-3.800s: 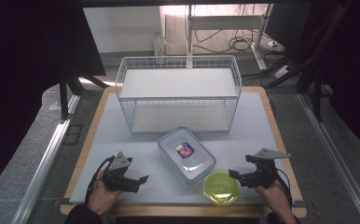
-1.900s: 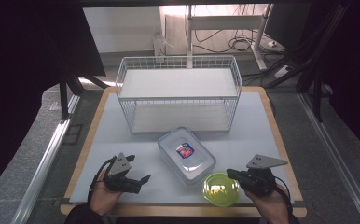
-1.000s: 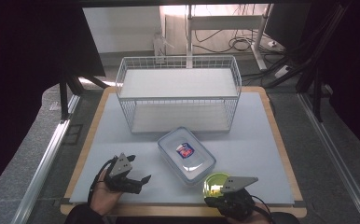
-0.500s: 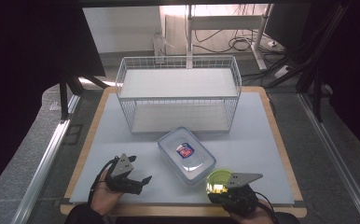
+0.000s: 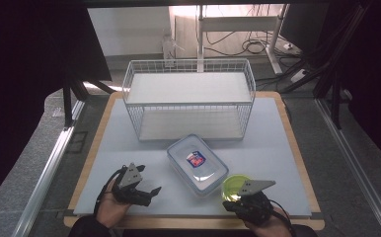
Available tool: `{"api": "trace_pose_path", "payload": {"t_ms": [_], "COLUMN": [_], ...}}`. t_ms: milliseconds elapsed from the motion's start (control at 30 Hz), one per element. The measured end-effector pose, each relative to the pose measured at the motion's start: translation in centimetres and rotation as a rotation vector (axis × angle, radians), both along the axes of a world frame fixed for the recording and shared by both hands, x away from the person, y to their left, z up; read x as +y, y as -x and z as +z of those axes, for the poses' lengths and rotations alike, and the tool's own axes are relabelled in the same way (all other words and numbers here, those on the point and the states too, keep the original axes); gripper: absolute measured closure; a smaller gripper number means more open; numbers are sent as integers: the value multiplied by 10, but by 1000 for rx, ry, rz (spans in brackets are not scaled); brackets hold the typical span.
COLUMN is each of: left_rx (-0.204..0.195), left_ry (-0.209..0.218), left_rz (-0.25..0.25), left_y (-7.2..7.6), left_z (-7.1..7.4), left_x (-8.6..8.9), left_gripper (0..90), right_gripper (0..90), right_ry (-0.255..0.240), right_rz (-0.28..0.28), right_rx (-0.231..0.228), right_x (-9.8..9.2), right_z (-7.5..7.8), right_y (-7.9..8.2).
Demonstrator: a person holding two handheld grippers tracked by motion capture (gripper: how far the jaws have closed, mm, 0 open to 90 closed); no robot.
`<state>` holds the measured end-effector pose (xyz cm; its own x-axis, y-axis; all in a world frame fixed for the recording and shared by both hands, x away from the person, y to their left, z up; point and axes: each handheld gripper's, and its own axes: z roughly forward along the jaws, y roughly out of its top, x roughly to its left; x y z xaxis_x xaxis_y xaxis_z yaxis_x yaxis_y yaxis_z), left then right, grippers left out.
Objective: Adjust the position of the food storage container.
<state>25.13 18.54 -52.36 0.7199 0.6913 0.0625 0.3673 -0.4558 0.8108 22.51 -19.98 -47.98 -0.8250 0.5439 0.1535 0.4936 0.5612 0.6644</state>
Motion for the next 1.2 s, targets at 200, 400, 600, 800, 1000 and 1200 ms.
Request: {"api": "trace_pose_path", "payload": {"t_ms": [200, 400, 600, 800, 1000, 1200], "left_rx": [4, 4, 9, 8, 0, 1], "left_ry": [-9, -10, -15, -17, -19, -24], "left_rz": [-5, -6, -7, -9, -10, -12], "left_y": [0, 0, 0, 0, 0, -1], "left_z": [-1, -1, -1, -1, -1, -2], "left_x": [-1, -1, -1, -1, -1, -2], "left_gripper": [76, 76, 76, 76, 75, 75], "right_gripper": [897, 897, 896, 890, 890, 890], "right_ry": [-17, 4, 7, -6, 7, 23], "right_rz": [-26, -59, -120, -157, -194, -254], "right_rx": [9, 1, 2, 13, 0, -12], "right_x": [-9, -19, -40, -54, -70, -87], "right_z": [0, 2, 4, 5, 7, 10], "right_y": [-6, -15, -34, -48, -64, -76]}}
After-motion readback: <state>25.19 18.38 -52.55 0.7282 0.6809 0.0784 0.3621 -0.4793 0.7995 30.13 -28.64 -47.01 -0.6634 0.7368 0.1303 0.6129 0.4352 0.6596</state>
